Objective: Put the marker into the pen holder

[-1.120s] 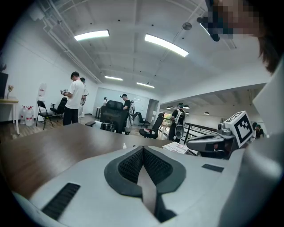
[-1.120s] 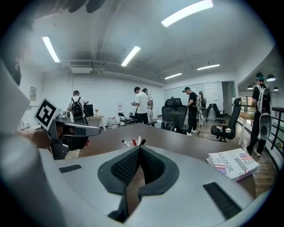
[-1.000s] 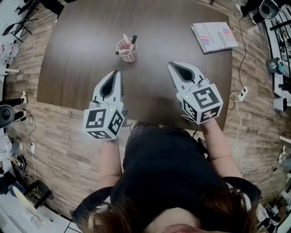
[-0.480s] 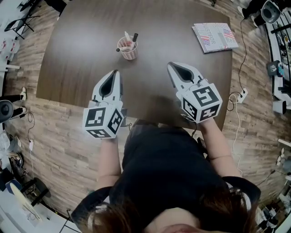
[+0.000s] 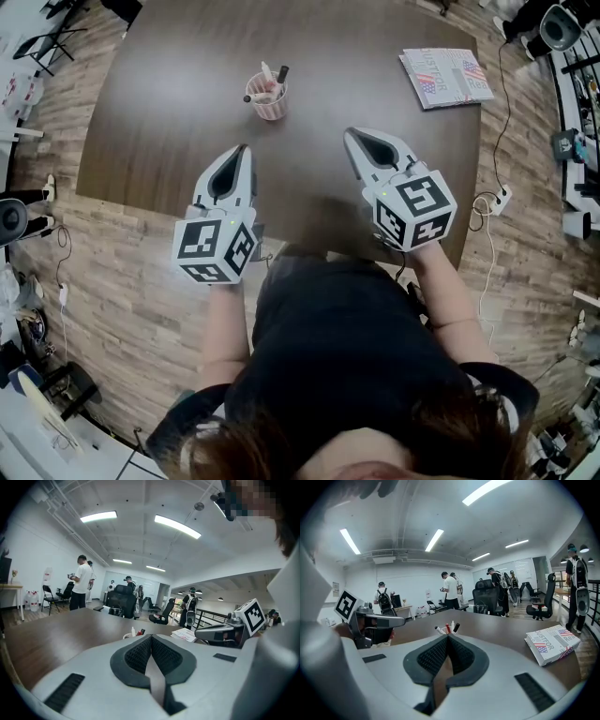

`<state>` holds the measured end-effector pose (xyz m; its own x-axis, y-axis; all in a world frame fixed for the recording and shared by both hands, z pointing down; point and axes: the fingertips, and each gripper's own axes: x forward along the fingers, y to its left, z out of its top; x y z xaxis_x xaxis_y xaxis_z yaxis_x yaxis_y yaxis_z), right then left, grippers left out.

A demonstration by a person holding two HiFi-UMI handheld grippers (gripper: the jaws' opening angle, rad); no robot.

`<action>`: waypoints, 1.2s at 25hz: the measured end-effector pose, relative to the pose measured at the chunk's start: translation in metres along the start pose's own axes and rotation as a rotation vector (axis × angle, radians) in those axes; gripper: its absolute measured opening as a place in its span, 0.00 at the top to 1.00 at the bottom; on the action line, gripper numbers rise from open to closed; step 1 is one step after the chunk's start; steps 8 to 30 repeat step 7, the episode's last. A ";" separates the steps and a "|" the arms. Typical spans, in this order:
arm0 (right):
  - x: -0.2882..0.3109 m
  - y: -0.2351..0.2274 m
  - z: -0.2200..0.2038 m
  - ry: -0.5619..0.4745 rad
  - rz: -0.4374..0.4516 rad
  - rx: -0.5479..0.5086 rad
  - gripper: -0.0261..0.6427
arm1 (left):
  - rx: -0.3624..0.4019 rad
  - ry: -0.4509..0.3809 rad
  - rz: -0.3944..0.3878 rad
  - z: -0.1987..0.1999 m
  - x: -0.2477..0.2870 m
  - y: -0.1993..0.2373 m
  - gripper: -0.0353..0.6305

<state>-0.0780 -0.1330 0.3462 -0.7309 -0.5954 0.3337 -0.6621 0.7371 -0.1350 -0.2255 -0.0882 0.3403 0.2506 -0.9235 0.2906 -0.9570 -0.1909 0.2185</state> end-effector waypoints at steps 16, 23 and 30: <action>0.004 0.002 -0.003 0.007 0.007 0.010 0.93 | -0.028 0.023 -0.015 -0.004 0.002 0.001 0.91; 0.004 0.002 -0.003 0.007 0.007 0.010 0.93 | -0.028 0.023 -0.015 -0.004 0.002 0.001 0.91; 0.004 0.002 -0.003 0.007 0.007 0.010 0.93 | -0.028 0.023 -0.015 -0.004 0.002 0.001 0.91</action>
